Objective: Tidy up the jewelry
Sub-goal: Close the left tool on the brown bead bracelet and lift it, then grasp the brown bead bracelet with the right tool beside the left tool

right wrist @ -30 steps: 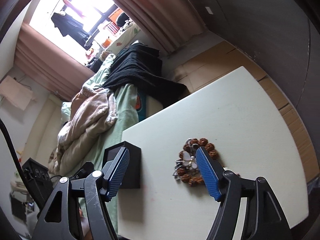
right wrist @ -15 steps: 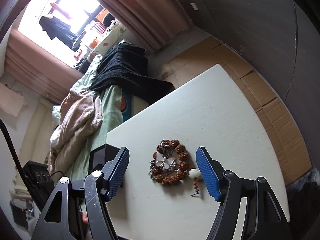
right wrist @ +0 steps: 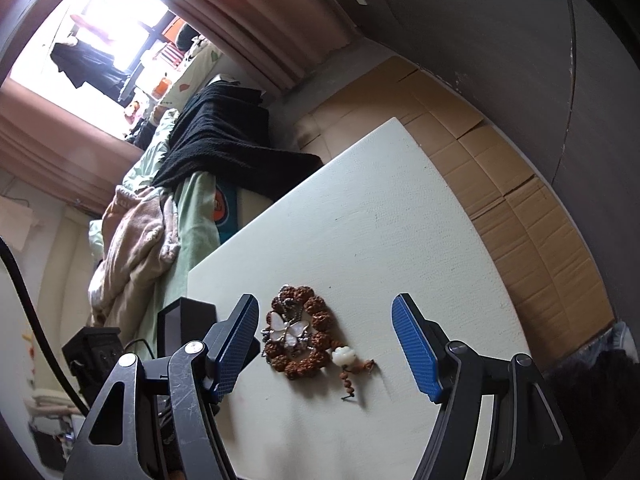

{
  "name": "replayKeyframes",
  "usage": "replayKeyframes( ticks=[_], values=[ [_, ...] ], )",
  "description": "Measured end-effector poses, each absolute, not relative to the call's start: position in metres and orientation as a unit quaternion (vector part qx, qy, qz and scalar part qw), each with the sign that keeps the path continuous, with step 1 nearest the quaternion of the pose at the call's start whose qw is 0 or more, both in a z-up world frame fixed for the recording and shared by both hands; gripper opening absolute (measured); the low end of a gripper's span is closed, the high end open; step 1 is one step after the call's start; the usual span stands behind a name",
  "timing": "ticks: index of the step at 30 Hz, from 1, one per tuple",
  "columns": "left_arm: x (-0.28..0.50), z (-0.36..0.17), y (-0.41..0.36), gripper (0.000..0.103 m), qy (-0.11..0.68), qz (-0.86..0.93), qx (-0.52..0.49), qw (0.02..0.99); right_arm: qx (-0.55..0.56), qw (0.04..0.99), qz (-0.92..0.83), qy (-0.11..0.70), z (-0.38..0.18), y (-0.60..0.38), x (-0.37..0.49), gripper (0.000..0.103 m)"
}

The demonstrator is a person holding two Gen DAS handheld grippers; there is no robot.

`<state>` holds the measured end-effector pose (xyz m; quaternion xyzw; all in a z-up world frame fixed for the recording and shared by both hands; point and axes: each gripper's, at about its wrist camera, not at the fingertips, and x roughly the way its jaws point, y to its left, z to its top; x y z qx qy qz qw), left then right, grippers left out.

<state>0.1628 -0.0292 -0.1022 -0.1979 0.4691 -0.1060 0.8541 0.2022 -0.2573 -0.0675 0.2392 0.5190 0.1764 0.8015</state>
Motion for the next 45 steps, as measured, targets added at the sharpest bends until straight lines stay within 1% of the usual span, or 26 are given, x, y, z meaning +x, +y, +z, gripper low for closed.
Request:
replayKeyframes(
  ticks=[4, 8, 12, 13, 14, 15, 17, 20, 21, 29, 34, 36, 39, 42, 44, 45],
  values=[
    [0.169, -0.112, -0.037, 0.036, 0.481, -0.102, -0.187, 0.850, 0.240, 0.798, 0.171, 0.525, -0.072, -0.261, 0.206, 0.070],
    [0.176, -0.121, -0.040, 0.031, 0.492, -0.096, -0.182, 0.846, 0.241, 0.796, 0.169, 0.529, -0.076, -0.261, 0.210, 0.070],
    [0.178, -0.123, -0.045, 0.031, 0.490, -0.095, -0.172, 0.849, 0.240, 0.793, 0.169, 0.534, -0.078, -0.260, 0.211, 0.070],
    [0.179, -0.125, -0.046, 0.027, 0.489, -0.092, -0.171, 0.850, 0.239, 0.793, 0.169, 0.534, -0.078, -0.259, 0.211, 0.070],
    [0.180, -0.126, -0.046, 0.017, 0.490, -0.088, -0.169, 0.851, 0.239, 0.793, 0.170, 0.534, -0.078, -0.259, 0.211, 0.070],
    [0.181, -0.128, -0.045, 0.015, 0.490, -0.084, -0.167, 0.852, 0.239, 0.793, 0.170, 0.534, -0.078, -0.259, 0.210, 0.070],
    [0.181, -0.128, -0.043, 0.014, 0.486, -0.085, -0.174, 0.852, 0.238, 0.793, 0.169, 0.535, -0.078, -0.259, 0.210, 0.070],
    [0.177, -0.122, -0.042, 0.005, 0.476, -0.082, -0.168, 0.859, 0.236, 0.792, 0.169, 0.536, -0.079, -0.258, 0.209, 0.070],
    [0.176, -0.119, -0.041, 0.003, 0.472, -0.082, -0.167, 0.862, 0.235, 0.793, 0.168, 0.537, -0.079, -0.258, 0.208, 0.070],
    [0.166, -0.096, -0.014, 0.003, 0.442, -0.072, -0.195, 0.873, 0.221, 0.791, 0.176, 0.542, -0.082, -0.246, 0.208, 0.070],
    [0.161, -0.085, 0.002, 0.003, 0.428, -0.067, -0.209, 0.877, 0.189, 0.790, 0.190, 0.552, -0.091, -0.221, 0.208, 0.070],
    [0.158, -0.081, 0.007, 0.003, 0.424, -0.064, -0.212, 0.878, 0.178, 0.788, 0.192, 0.557, -0.096, -0.212, 0.209, 0.068],
    [0.155, -0.077, 0.017, 0.003, 0.419, -0.061, -0.220, 0.879, 0.161, 0.786, 0.192, 0.565, -0.105, -0.199, 0.212, 0.063],
    [0.152, -0.073, 0.025, 0.003, 0.415, -0.057, -0.226, 0.879, 0.141, 0.783, 0.189, 0.575, -0.114, -0.186, 0.215, 0.055],
    [0.148, -0.069, 0.030, 0.003, 0.411, -0.055, -0.231, 0.880, 0.128, 0.780, 0.187, 0.583, -0.121, -0.177, 0.217, 0.047],
    [0.145, -0.067, 0.033, 0.003, 0.408, -0.055, -0.234, 0.881, 0.117, 0.779, 0.184, 0.588, -0.125, -0.171, 0.217, 0.045]
  ],
)
